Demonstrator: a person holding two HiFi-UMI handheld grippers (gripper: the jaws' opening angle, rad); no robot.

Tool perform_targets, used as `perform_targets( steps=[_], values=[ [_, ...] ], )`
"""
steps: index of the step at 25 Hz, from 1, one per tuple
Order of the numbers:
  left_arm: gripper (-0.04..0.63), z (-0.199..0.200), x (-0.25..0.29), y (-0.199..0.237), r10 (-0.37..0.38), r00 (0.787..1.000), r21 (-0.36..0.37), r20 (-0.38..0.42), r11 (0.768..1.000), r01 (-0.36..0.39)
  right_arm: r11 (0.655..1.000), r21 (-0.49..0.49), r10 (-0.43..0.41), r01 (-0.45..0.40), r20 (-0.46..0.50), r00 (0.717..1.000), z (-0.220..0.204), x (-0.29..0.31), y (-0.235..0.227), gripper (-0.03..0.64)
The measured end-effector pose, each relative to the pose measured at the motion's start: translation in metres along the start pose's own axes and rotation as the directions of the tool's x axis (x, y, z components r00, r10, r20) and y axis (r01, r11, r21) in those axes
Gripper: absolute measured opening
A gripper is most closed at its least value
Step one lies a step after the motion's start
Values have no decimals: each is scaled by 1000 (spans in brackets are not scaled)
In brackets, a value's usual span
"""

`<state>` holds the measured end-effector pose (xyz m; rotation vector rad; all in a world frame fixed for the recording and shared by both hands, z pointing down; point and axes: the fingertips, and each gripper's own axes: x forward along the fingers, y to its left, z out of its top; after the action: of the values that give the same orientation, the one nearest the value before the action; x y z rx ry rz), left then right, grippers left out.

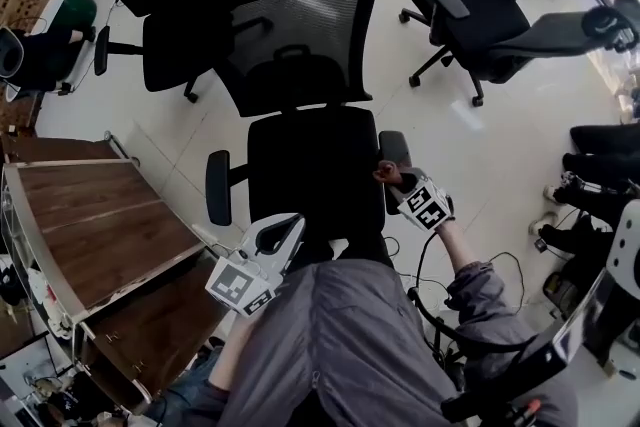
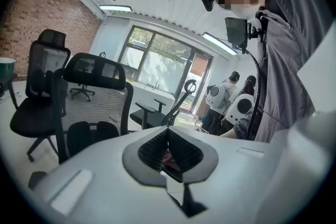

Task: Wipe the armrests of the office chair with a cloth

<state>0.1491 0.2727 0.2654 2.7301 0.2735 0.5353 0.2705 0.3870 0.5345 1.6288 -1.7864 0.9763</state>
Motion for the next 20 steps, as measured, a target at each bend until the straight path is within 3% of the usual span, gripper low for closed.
perform_targets(
  steps=[10, 15, 20],
  values=[
    [17, -4, 9, -16, -81, 996, 32, -20, 996, 82, 998, 59, -4, 2, 36, 999, -22, -19, 43, 66],
    [17, -9, 0, -22, -79, 997, 38, -25, 996, 80, 997, 75, -22, 17, 54, 998, -10, -21, 32, 66],
    [17, -12, -14, -21, -37, 999, 27, -21, 999, 38, 999, 27, -31, 30, 44, 999, 7, -7, 2, 66]
  ],
)
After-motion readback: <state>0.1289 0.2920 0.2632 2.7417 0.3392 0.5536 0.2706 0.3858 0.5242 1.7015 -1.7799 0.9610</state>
